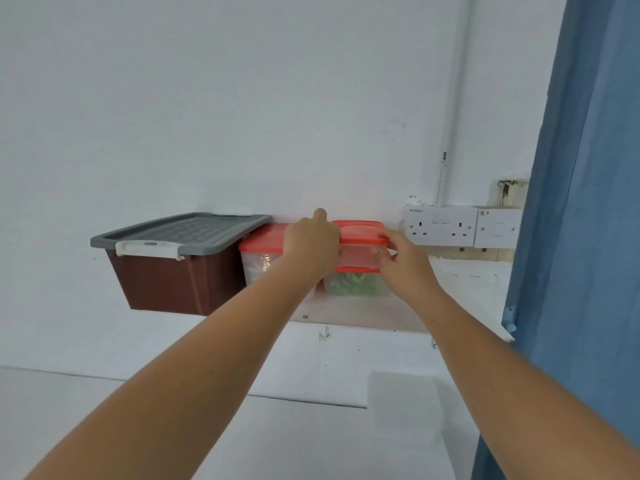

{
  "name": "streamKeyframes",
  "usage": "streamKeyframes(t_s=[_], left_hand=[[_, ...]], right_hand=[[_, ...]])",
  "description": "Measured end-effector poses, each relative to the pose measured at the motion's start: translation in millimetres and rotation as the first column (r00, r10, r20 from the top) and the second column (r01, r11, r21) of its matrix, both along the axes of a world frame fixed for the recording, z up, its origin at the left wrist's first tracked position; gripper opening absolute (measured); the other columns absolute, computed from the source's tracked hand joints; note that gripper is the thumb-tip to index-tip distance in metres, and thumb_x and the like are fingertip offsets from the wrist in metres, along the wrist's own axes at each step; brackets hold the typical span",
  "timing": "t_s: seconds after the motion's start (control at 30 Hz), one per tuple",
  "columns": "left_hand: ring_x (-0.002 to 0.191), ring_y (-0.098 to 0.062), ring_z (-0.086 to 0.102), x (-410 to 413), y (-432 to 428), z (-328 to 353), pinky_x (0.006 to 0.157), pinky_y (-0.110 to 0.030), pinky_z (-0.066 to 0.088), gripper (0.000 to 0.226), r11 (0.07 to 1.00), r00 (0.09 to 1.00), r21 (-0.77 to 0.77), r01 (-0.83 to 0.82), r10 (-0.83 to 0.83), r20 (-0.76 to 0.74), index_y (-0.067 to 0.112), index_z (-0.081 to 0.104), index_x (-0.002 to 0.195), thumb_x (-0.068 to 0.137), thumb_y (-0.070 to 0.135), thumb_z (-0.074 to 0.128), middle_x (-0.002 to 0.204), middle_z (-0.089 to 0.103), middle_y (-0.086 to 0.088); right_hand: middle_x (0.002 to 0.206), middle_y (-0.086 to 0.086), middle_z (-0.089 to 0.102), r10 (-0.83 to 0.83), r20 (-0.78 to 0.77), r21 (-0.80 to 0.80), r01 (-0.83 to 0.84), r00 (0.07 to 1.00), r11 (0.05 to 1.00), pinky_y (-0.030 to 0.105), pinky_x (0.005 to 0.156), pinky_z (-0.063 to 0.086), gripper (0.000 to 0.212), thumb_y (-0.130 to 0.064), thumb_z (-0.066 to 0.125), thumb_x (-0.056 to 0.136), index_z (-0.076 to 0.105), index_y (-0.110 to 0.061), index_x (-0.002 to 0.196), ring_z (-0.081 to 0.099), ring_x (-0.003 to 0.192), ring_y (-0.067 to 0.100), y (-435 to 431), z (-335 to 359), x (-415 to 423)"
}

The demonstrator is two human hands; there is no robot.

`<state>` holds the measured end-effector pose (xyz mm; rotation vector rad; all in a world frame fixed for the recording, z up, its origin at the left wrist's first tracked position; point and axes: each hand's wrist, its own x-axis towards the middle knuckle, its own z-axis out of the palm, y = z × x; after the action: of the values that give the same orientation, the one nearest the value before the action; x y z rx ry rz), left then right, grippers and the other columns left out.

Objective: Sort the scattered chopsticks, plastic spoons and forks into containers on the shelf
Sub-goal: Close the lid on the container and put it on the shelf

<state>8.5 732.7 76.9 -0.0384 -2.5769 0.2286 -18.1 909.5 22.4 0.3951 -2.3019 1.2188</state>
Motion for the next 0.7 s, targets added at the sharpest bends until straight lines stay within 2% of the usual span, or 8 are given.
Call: streamKeyframes(t_s=[0.1, 0.23, 0.37, 0.43, 0.5, 0.53, 0.6, 0.7], left_hand=[[0.115, -0.026, 0.046, -7, 5, -4, 0.073, -0.034, 0.036, 0.029, 0.989, 0.997, -0.137, -0.063, 0.057, -0.053, 0.026, 0.066, 0.124, 0.100, 0.039, 0.057, 0.123, 0.047, -0.003], [0.124, -0.028, 0.038, -2, 10, 2, 0.094, -0.039, 0.035, 0.036, 0.962, 0.996, -0.259, -0.087, 0.088, -0.007, 0.025, 0.059, 0.132, 0.097, 0.036, 0.055, 0.131, 0.047, -0.004], [0.125, -0.032, 0.038, 49, -21, 3, 0.098, -0.045, 0.034, 0.068, 0.997, 0.988, -0.059, 0.048, -0.056, -0.146, 0.021, 0.040, 0.152, 0.094, 0.053, 0.056, 0.141, 0.044, -0.005], [0.120, -0.033, 0.044, 93, -68, 11, 0.095, -0.046, 0.038, 0.065, 0.989, 0.920, 0.082, 0.122, -0.082, -0.382, 0.024, 0.051, 0.146, 0.090, 0.056, 0.058, 0.136, 0.050, -0.005], [0.123, -0.034, 0.046, 135, -132, 32, 0.101, -0.048, 0.041, 0.056, 0.931, 0.871, 0.324, 0.167, 0.015, -0.491, 0.025, 0.061, 0.138, 0.091, 0.055, 0.060, 0.133, 0.055, -0.005], [0.126, -0.033, 0.047, 147, -168, 43, 0.106, -0.048, 0.040, 0.051, 0.867, 0.888, 0.472, 0.156, 0.086, -0.452, 0.025, 0.063, 0.136, 0.094, 0.053, 0.060, 0.133, 0.057, -0.005], [0.124, -0.027, 0.053, 154, -237, 64, 0.110, -0.046, 0.044, 0.043, 0.641, 0.962, 0.763, 0.082, 0.148, -0.228, 0.020, 0.064, 0.130, 0.098, 0.048, 0.059, 0.133, 0.060, -0.003], [0.114, -0.029, 0.060, 137, -316, 66, 0.095, -0.048, 0.054, 0.045, 0.297, 0.996, 0.951, -0.084, 0.067, 0.067, 0.015, 0.059, 0.124, 0.096, 0.050, 0.065, 0.129, 0.063, -0.008]], right_hand=[[0.130, 0.001, 0.065, -0.050, -0.062, 0.029, 0.052, 0.997, 0.998, 0.042, 0.103, 0.050, 0.041, -0.025, 0.060, 0.101, 0.057, -0.022, 0.142, 0.063, 0.113, 0.025, -7, 0, -5], [0.130, 0.003, 0.066, -0.075, -0.039, 0.058, 0.078, 0.996, 0.995, 0.034, 0.099, 0.045, 0.041, -0.024, 0.059, 0.102, 0.056, -0.023, 0.143, 0.060, 0.118, 0.026, -10, 2, -5], [0.142, 0.008, 0.050, -0.288, -0.047, 0.155, 0.292, 0.956, 0.944, 0.050, 0.101, 0.045, 0.071, -0.026, 0.064, 0.093, 0.034, -0.030, 0.157, 0.045, 0.128, 0.037, -28, 13, 18], [0.136, 0.011, 0.049, -0.322, -0.313, 0.098, 0.368, 0.893, 0.925, 0.053, 0.096, 0.044, 0.072, -0.017, 0.068, 0.083, 0.044, -0.023, 0.151, 0.045, 0.120, 0.039, -55, 18, 43], [0.117, 0.008, 0.060, -0.225, -0.520, 0.003, 0.265, 0.824, 0.964, 0.047, 0.089, 0.047, 0.050, -0.014, 0.065, 0.080, 0.063, -0.016, 0.130, 0.053, 0.104, 0.034, -93, 28, 73], [0.105, 0.004, 0.064, -0.141, -0.499, -0.014, 0.155, 0.855, 0.988, 0.043, 0.085, 0.050, 0.034, -0.016, 0.062, 0.082, 0.069, -0.015, 0.116, 0.057, 0.095, 0.029, -113, 34, 85], [0.084, -0.004, 0.068, 0.025, -0.167, -0.018, -0.028, 0.986, 0.999, 0.038, 0.076, 0.053, 0.017, -0.025, 0.060, 0.091, 0.070, -0.012, 0.096, 0.062, 0.077, 0.018, -158, 54, 107], [0.087, 0.008, 0.073, 0.206, 0.436, -0.192, -0.132, 0.876, 0.972, 0.040, 0.059, 0.061, 0.047, -0.051, 0.062, 0.093, 0.063, -0.004, 0.097, 0.069, 0.063, 0.021, -218, 69, 116]])
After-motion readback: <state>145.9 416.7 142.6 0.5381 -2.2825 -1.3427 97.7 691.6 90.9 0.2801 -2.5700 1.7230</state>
